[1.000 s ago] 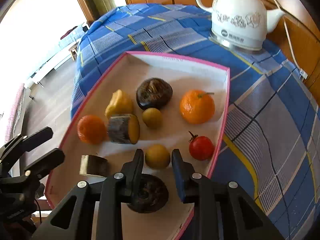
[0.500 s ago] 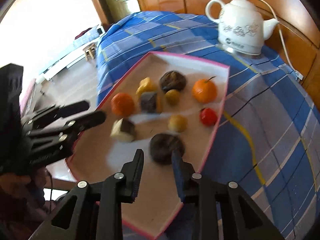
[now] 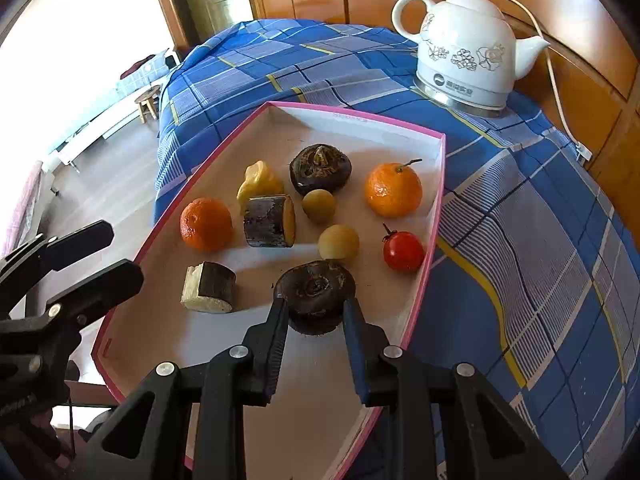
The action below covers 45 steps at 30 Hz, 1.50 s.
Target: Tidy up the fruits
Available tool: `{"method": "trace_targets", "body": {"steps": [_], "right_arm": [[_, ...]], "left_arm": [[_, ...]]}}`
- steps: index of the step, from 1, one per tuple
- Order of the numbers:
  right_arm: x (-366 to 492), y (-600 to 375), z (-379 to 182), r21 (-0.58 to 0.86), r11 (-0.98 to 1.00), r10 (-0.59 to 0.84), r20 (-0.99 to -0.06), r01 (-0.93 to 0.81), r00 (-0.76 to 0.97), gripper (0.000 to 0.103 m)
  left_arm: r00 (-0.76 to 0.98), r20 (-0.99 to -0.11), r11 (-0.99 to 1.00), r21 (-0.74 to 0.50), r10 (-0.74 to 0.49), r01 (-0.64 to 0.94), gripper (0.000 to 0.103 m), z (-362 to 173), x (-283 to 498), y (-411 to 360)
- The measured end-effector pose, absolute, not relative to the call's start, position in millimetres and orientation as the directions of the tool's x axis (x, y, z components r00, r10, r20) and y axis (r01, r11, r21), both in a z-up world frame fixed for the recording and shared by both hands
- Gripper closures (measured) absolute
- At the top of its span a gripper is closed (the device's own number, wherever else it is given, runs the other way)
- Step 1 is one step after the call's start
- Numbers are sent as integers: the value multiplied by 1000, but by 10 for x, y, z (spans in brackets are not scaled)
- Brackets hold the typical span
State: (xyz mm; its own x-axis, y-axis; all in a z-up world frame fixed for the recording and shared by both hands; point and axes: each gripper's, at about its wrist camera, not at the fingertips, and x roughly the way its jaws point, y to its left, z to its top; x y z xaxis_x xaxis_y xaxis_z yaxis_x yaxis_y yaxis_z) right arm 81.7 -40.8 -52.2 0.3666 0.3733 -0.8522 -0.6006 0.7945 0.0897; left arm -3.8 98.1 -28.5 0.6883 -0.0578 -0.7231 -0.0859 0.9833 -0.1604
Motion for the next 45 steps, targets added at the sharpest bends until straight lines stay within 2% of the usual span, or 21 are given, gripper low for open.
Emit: {"method": "trace_targets", "body": {"steps": [21,27,32,41,45], "right_arm": [[396,-595,-358,66,849,358,-801,-524,479,74],[262,-730,-336,70,889,330,-783,-453,527,72],[137,-894,-310,47,924,279,-760,-378,587,69],[14,-1066,-286,26,957,215,-730,-288,649,67],[-16,-1082,-276,20,961,205,-721,-277,662,67]], "left_arm": [[711,-700,989,-142,-70,-43,41,-217,-186,801],[721,-690,990,-133,-59,-47,34,-208,-217,740],[730,-682,992,-115,-38,-55,19,-214,-235,674],[746,-666,993,-97,-16,-64,0,-204,-278,610],[755,-656,994,-89,-7,-69,0,-180,-301,607]]}}
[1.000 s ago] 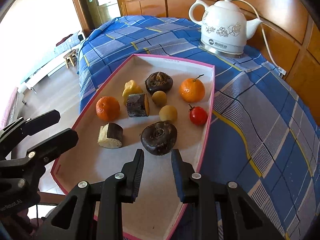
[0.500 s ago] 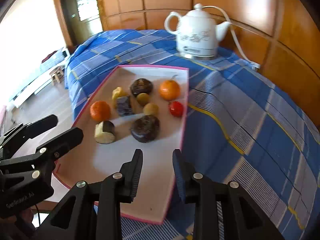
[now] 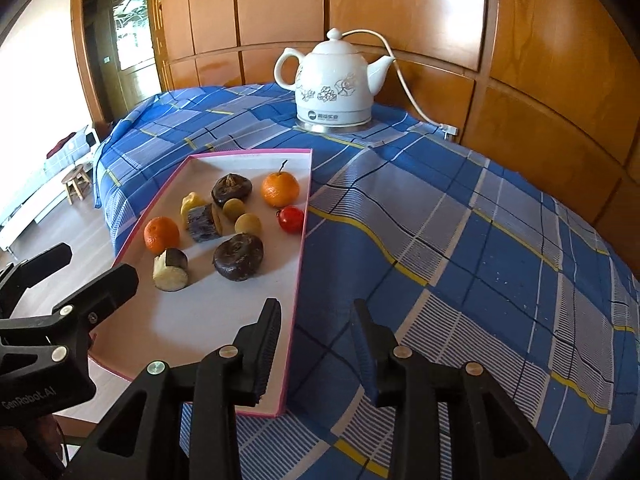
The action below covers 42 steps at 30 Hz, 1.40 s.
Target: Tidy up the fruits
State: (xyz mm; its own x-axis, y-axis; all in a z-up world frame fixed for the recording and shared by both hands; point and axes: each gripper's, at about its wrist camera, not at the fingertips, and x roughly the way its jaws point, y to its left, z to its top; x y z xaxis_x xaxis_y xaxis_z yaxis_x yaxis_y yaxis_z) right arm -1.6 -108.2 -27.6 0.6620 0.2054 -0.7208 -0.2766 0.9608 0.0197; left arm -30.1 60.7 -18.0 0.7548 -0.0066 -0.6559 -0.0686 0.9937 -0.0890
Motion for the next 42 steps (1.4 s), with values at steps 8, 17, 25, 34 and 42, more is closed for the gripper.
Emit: {"method": "trace_targets", "body": {"steps": [8,17,25,34,42], "right_arm": [[-53,-1075,-253,15,961,203,-712,-275,673,67],[-101,-1059,-208,1,962,197,-697,-274,689,67],[-119,-1058,-204,0,962,195,-695,-272,692,67],[-151,-1045,-178,-7,962,193,-687,-272,701,67],[-163,-1017,-163,-15,960,195,-682,-280,705,67]], "left_arm": [[762,-648,995,-66,12,-72,0,-151,-318,573],[769,-639,994,-58,32,-89,0,-120,-342,577],[783,-617,991,-34,84,-133,0,-86,-391,599],[786,-607,984,-34,118,-174,0,-91,-401,658],[792,-599,984,-39,116,-173,0,-77,-421,680]]}}
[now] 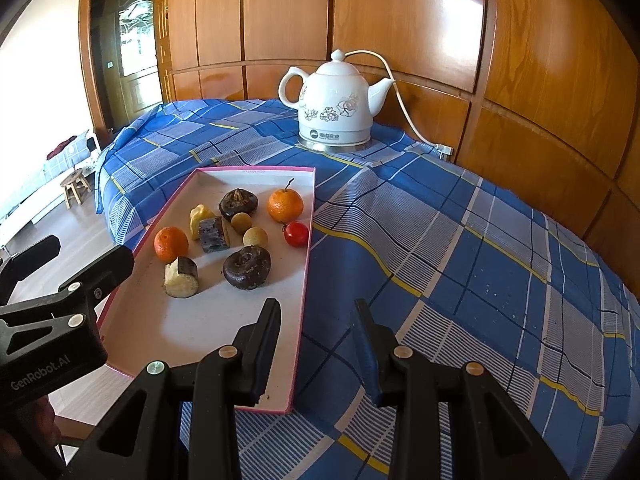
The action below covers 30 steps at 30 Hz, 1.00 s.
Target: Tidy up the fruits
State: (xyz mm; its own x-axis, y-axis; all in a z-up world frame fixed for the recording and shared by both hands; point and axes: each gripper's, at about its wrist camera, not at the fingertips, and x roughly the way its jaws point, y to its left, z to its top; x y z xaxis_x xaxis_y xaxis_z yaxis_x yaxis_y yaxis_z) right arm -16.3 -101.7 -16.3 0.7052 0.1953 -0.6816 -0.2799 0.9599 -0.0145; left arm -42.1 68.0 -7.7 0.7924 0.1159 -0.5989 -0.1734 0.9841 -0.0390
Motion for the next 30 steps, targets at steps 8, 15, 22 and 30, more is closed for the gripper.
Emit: {"method": "trace_targets", "body": {"steps": [8,15,22,30], "right_arm": [[-191,-988,-157,-26,958,194,-675,-286,712,67],[-194,-979,-159,-26,957,195,-674,-288,712,66],[-197,-967,-166,-26,957,197,-676,-290,710,66],[-161,-976,-204,-21,955,202,-681,-295,704,67]], "left_arm": [[797,-594,986,-39,108,-163,0,-68,-434,677],[794,-597,985,-40,111,-167,0,-68,-435,684],[789,-605,986,-39,108,-165,0,-85,-418,689],[784,-612,987,-34,106,-160,0,-108,-402,682]]}}
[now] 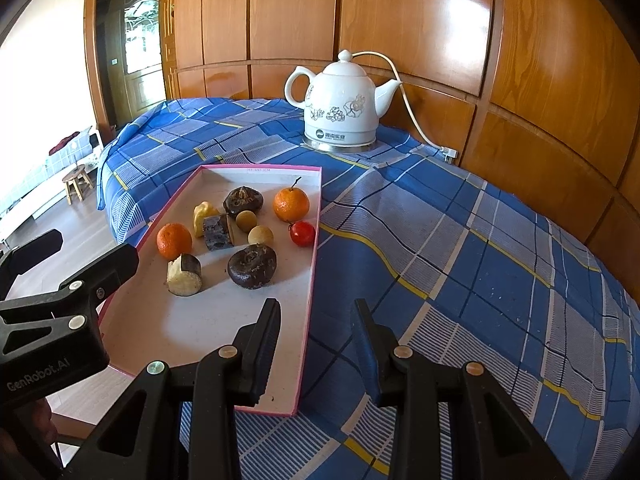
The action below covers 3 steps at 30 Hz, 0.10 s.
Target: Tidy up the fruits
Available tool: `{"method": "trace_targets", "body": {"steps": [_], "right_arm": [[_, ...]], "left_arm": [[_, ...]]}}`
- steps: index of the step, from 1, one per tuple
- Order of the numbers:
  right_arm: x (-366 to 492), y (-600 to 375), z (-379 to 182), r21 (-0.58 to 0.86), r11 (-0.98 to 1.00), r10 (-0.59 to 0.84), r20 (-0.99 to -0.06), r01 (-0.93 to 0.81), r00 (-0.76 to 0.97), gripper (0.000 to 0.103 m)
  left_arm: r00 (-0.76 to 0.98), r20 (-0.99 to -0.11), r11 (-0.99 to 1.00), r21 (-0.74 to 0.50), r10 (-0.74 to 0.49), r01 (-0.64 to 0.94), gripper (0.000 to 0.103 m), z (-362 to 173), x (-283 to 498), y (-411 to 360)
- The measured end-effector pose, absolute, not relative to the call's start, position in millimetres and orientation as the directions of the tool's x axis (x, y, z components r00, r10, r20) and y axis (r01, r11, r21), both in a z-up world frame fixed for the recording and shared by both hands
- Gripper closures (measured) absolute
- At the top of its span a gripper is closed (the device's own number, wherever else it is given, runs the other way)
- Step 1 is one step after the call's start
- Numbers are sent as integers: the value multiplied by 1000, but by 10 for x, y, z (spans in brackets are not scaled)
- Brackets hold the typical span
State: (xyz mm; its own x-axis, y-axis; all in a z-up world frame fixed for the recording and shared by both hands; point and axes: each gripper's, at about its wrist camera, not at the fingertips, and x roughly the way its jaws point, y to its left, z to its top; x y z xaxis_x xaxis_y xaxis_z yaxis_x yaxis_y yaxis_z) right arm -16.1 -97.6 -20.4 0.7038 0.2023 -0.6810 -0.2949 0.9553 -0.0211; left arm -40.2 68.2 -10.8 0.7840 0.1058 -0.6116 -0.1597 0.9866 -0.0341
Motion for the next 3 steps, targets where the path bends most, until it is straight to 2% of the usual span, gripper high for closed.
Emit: {"method": "trace_targets", "body": {"steps": [3], "right_arm": [[-143,-993,-214,-15,955,206,-680,-295,703,66]], "left_arm": [[779,-618,986,-37,104,-162,0,-119,-382,691]]}}
